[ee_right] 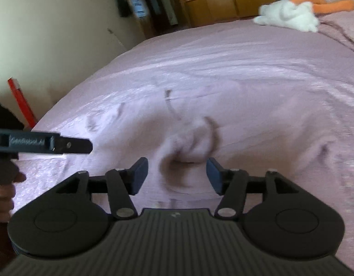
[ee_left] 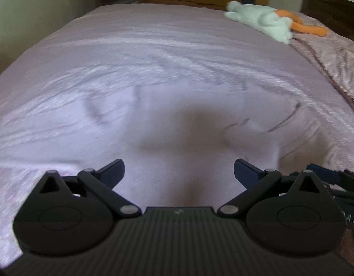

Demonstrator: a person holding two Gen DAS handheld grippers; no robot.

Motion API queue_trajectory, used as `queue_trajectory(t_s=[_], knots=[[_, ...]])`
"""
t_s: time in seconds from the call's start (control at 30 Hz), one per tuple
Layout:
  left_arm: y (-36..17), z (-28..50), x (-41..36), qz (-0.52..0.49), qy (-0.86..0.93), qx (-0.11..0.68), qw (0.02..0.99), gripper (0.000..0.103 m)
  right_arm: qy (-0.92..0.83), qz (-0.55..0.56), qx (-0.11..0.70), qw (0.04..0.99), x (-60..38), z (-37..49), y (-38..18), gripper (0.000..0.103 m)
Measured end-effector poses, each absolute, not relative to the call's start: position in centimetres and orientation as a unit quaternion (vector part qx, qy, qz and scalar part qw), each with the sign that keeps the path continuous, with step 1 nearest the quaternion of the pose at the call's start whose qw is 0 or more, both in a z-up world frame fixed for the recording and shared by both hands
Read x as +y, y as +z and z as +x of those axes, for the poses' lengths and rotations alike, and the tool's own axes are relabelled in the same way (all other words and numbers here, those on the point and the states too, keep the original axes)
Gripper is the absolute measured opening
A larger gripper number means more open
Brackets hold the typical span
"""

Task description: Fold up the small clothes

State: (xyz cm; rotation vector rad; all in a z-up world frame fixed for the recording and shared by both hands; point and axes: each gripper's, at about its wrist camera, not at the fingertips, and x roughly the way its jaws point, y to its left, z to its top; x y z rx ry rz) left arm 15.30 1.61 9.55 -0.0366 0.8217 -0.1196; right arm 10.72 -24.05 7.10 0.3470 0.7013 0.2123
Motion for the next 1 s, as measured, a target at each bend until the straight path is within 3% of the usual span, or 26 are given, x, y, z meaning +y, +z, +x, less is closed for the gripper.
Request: queue_trajectory(t_s=[0.33, 0.4, 0.5, 0.57, 0.6, 0.63, 0.67, 0.73, 1.0], knots=[[7.4, 20.2, -4.7, -0.02, -0.085, 0.424, 0.901, 0.103, 0.028, 0.245, 0.359, 0.9, -31.1, 9.5, 3.7, 0.067], [6.3, 21.5, -5.8, -0.014, -0.08, 0.43, 0.899, 0.097, 0.024, 0.248, 0.363, 0.898, -31.5, 9.5, 3.0, 0.067], [4.8, 23.1, -6.8, -0.013, -0.071, 0.442, 0.894, 0.085, 0.021, 0.257, 0.368, 0.893, -31.9, 9.5, 2.0, 0.067], [3.8, 23.9, -6.9, -0.032, -0.08, 0.458, 0.885, 0.066, 0.023, 0.26, 0.365, 0.894, -32.0, 9.4, 1.5, 0.067], [3.2, 24.3, -6.9, -0.05, -0.089, 0.468, 0.878, 0.063, 0.025, 0.261, 0.362, 0.895, -32.0, 9.4, 1.4, 0.068], [3.0, 24.5, -6.8, -0.061, -0.093, 0.468, 0.876, 0.051, 0.026, 0.259, 0.361, 0.896, -32.0, 9.3, 1.3, 0.068], [3.0, 24.5, -6.8, -0.069, -0.101, 0.463, 0.878, 0.033, 0.027, 0.257, 0.36, 0.897, -32.0, 9.1, 1.3, 0.068], [3.5, 24.1, -6.7, -0.076, -0.118, 0.451, 0.881, 0.017, 0.029, 0.253, 0.358, 0.898, -31.8, 9.2, 1.4, 0.069], [8.7, 20.3, -2.4, -0.092, -0.101, 0.341, 0.93, 0.014, 0.031, 0.255, 0.359, 0.897, -32.0, 9.3, 1.5, 0.069]])
